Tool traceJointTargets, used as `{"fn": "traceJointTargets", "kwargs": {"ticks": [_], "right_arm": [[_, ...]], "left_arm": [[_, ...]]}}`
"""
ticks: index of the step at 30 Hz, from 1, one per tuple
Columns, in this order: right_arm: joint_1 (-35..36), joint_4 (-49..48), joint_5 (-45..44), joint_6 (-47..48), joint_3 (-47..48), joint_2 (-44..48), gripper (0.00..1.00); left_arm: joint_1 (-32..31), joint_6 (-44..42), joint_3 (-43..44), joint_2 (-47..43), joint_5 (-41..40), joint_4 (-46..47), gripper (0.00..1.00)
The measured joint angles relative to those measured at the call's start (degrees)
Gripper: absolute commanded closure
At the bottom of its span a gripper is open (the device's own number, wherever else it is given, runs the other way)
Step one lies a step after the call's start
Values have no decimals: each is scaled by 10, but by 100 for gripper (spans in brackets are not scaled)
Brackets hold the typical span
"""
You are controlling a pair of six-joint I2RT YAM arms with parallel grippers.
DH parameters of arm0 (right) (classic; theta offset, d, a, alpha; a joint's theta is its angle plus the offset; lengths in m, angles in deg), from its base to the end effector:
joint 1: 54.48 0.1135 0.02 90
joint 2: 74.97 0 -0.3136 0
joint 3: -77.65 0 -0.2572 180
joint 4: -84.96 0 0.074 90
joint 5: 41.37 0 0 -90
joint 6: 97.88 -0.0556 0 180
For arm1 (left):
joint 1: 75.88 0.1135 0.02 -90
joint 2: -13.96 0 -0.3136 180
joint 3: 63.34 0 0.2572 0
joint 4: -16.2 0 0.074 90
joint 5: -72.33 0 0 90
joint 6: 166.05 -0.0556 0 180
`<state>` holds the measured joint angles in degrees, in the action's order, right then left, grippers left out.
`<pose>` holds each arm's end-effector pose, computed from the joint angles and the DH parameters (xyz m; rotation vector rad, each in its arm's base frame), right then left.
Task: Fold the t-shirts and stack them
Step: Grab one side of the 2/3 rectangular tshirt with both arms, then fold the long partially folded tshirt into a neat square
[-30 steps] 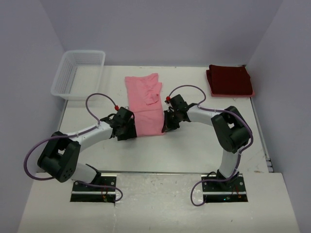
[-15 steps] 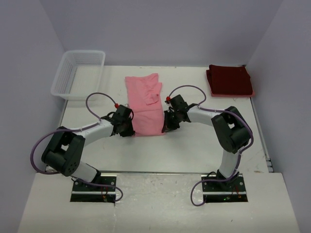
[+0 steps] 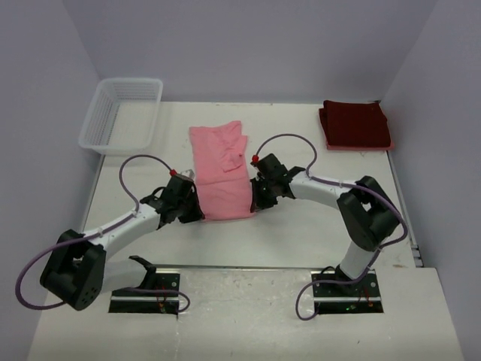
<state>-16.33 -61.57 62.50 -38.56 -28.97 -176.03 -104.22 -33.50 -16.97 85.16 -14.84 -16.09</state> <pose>0.2825 0.2388 0.1897 -0.2680 2.7693 0.6833 0.1947 -0.1081 0.1936 -0.3094 2.6384 -0.5080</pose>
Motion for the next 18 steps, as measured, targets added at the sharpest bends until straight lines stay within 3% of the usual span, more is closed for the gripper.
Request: {"fn": "traceJointTargets", "kwargs": {"ticks": [10,18], "right_arm": [[104,59,-93,-31,-74,175,100],[178,94,-137,-88,-129,287,100]], "left_arm": [[-120,40,-14,-162,0,-91,100],[-134,76,-38,-278,1,-164,100]]}}
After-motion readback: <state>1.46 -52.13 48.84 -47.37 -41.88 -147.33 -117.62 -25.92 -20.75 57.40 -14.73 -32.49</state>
